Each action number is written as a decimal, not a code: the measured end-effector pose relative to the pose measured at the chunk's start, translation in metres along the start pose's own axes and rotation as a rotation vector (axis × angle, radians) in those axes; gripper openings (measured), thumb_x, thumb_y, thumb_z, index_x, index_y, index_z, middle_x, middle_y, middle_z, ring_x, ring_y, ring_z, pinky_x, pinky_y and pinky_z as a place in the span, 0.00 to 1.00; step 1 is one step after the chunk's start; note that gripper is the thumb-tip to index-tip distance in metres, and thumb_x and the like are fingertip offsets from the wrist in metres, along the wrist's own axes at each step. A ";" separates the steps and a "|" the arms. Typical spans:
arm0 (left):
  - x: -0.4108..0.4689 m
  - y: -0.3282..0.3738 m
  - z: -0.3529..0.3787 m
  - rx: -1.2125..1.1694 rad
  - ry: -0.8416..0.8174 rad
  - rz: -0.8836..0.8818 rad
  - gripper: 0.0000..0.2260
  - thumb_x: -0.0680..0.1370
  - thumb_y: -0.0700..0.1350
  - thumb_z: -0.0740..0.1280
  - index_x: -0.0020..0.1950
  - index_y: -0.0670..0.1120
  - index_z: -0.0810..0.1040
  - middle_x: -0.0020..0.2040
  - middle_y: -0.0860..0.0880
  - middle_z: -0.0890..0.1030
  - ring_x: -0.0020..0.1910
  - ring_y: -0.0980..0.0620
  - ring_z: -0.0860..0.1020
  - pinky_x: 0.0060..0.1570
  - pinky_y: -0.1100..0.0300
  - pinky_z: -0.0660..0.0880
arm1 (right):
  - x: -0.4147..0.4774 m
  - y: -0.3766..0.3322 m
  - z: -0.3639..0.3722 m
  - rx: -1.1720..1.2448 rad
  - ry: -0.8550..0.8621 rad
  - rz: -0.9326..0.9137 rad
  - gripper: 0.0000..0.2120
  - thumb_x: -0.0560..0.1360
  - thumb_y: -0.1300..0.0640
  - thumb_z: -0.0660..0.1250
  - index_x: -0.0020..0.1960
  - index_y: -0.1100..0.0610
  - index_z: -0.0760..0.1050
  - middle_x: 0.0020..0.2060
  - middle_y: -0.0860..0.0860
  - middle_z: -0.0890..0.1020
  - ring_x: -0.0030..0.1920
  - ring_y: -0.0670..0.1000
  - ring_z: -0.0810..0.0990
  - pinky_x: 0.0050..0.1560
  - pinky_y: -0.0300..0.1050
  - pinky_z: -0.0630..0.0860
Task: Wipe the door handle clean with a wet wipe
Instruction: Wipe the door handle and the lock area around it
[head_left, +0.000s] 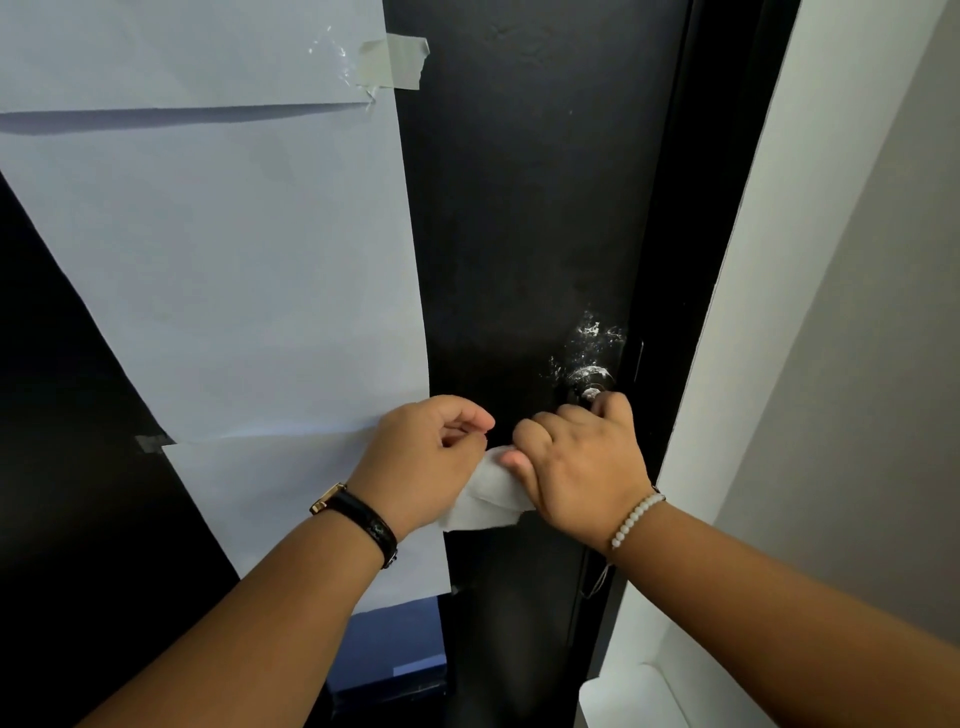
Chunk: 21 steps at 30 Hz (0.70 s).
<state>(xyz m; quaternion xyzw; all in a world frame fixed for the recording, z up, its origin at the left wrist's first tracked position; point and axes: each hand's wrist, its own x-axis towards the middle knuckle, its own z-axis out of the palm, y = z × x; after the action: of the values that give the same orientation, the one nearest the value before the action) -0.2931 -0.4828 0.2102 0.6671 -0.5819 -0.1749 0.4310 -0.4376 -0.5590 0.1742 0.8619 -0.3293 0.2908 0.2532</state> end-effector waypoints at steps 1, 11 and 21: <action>-0.002 0.000 0.001 -0.003 -0.033 0.011 0.06 0.74 0.42 0.67 0.48 0.50 0.81 0.44 0.54 0.82 0.45 0.57 0.79 0.48 0.66 0.76 | -0.002 0.001 0.001 0.009 0.015 -0.009 0.18 0.76 0.45 0.51 0.38 0.52 0.73 0.29 0.47 0.79 0.30 0.52 0.76 0.43 0.51 0.60; -0.010 0.001 0.002 0.279 0.013 0.257 0.11 0.69 0.50 0.72 0.51 0.52 0.82 0.46 0.56 0.82 0.46 0.60 0.77 0.47 0.70 0.73 | -0.009 0.013 -0.005 0.064 -0.023 -0.044 0.14 0.76 0.47 0.52 0.47 0.49 0.76 0.36 0.44 0.82 0.37 0.49 0.79 0.51 0.55 0.59; -0.007 -0.010 -0.001 0.244 0.230 0.188 0.12 0.75 0.41 0.64 0.58 0.49 0.77 0.53 0.53 0.80 0.48 0.61 0.75 0.44 0.77 0.65 | 0.018 -0.004 -0.005 -0.035 -0.083 0.115 0.27 0.76 0.44 0.47 0.24 0.53 0.70 0.18 0.49 0.76 0.20 0.53 0.66 0.46 0.52 0.58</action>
<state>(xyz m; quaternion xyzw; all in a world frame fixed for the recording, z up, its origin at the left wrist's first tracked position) -0.2876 -0.4769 0.2010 0.6729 -0.6054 0.0153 0.4249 -0.4257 -0.5609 0.1882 0.8483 -0.3935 0.2630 0.2372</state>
